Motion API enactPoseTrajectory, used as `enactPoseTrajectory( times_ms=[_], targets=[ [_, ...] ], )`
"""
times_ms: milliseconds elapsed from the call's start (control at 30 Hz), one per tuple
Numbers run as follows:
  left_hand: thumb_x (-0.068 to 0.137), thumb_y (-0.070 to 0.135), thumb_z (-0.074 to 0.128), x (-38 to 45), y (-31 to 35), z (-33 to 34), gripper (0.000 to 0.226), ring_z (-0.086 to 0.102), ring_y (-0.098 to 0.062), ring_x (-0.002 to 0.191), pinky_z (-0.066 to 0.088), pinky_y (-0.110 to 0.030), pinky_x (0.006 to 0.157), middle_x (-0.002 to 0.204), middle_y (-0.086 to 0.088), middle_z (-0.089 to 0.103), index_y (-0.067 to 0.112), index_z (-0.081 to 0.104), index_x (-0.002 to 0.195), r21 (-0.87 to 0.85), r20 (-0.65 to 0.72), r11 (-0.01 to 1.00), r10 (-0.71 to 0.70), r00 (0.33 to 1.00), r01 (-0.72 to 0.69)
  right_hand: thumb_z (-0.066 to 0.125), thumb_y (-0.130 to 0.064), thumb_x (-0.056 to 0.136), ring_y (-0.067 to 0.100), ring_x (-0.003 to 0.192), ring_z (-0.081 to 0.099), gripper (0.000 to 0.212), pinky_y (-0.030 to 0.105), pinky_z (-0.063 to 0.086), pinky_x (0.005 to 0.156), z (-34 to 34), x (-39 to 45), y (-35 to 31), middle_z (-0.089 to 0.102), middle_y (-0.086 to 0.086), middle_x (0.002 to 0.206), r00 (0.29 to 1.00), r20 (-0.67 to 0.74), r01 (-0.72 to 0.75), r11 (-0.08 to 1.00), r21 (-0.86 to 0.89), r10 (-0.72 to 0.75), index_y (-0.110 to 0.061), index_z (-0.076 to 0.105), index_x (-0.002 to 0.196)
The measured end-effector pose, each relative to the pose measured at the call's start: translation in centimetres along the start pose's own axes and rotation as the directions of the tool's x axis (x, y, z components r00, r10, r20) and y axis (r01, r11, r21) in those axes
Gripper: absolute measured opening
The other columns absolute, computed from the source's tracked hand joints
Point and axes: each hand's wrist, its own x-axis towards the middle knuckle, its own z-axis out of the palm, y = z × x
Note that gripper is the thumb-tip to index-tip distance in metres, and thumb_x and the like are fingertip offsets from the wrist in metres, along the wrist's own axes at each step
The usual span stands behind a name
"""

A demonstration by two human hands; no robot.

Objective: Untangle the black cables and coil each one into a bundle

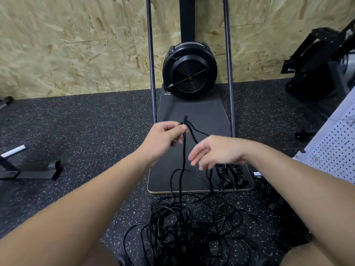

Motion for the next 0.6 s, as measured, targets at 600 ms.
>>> enactPoseTrajectory(
  times_ms=[600],
  targets=[
    [0.11,0.024,0.067,0.6,0.9,-1.5,0.026,0.071,-0.018,0.081,0.054,-0.025,0.07,0.092,-0.008,0.074,0.001,0.076,0.114,-0.24,-0.163,0.968,0.039,0.986,-0.078,0.056,-0.015,0.112,0.025,0.085,0.08,0.019,0.034,0.061,0.077,7.9,4.1,-0.7,0.082,0.005,0.096,0.962,-0.26,0.098,0.993,0.059,-0.079,-0.008,0.072,0.107]
  ],
)
